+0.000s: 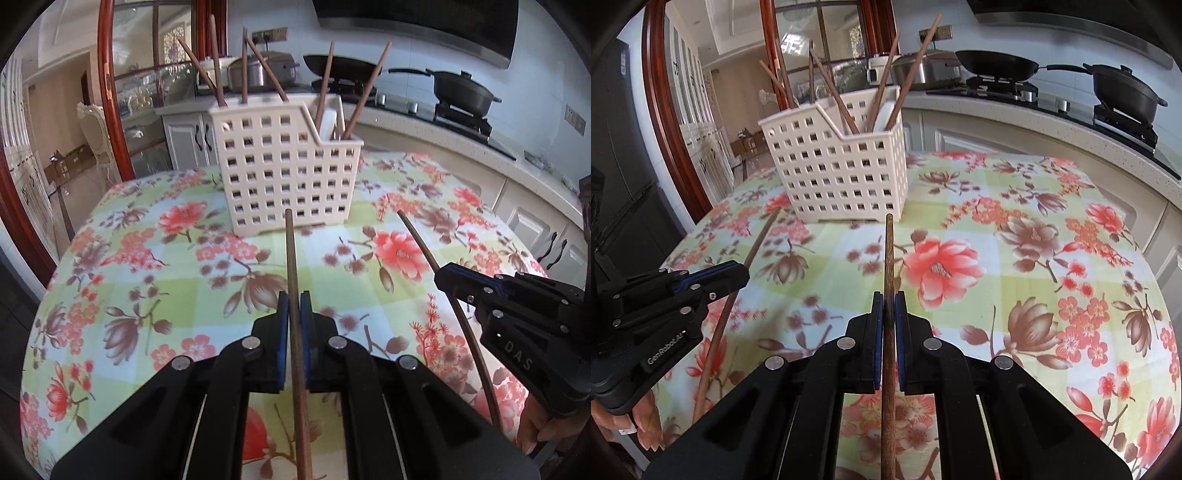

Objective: Organize utensils
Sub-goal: 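Lift both held chopsticks upright off the table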

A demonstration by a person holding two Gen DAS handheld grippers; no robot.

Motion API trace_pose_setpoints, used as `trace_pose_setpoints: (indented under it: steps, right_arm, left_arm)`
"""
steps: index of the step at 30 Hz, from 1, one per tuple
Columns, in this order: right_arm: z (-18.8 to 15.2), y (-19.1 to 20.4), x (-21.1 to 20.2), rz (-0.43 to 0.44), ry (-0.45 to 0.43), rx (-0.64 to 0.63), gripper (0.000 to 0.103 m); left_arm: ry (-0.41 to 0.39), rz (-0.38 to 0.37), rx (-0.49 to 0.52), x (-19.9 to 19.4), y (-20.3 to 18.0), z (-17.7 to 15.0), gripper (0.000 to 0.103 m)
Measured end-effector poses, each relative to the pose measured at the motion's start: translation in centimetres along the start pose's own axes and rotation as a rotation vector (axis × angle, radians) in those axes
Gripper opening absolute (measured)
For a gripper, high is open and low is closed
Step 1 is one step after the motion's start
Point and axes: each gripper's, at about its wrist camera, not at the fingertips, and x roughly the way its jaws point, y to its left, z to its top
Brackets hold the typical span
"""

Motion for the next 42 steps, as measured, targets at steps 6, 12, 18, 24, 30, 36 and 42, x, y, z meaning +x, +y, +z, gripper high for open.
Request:
trace_pose_setpoints:
  steps: [6, 12, 18, 24, 30, 36, 42]
  right_arm:
    - [1.2, 0.7, -1.8, 0.038, -0.08, 0.006, 0.007]
    - [2.1, 1.8, -3.8, 0.065, -0.149, -0.022, 0.007]
    - [2.6, 2.7, -5.4, 0.084, -0.204, -0.035, 0.007]
    - [3.0, 3.6, -6.6, 0.092, -0.239, -0.06, 0.007]
    - [3.1, 4.3, -7.9, 0.096, -0.265, -0.078, 0.007]
    - [3.3, 4.6, -9.0, 0.094, -0.29, -0.092, 0.007]
    - [3.3, 5.0, -9.8, 0.096, -0.302, -0.105, 0.007]
  left_arm:
    - [-0.047, -0.007, -0.034, -2.4, 1.3, 0.6, 0.006]
    - [-0.096, -0.011, -0.063, -4.5, 2.3, 0.9, 0.006]
    - [-0.149, -0.015, -0.067, -6.9, 2.8, 1.4, 0.006]
    - [-0.196, -0.001, -0.05, -8.7, 2.5, 1.6, 0.006]
    - [-0.231, 0.011, -0.031, -10.1, 2.1, 1.7, 0.006]
    - [-0.245, 0.009, -0.026, -11.0, 2.0, 1.9, 0.006]
    - [-0.274, 0.014, -0.027, -12.3, 2.0, 1.9, 0.006]
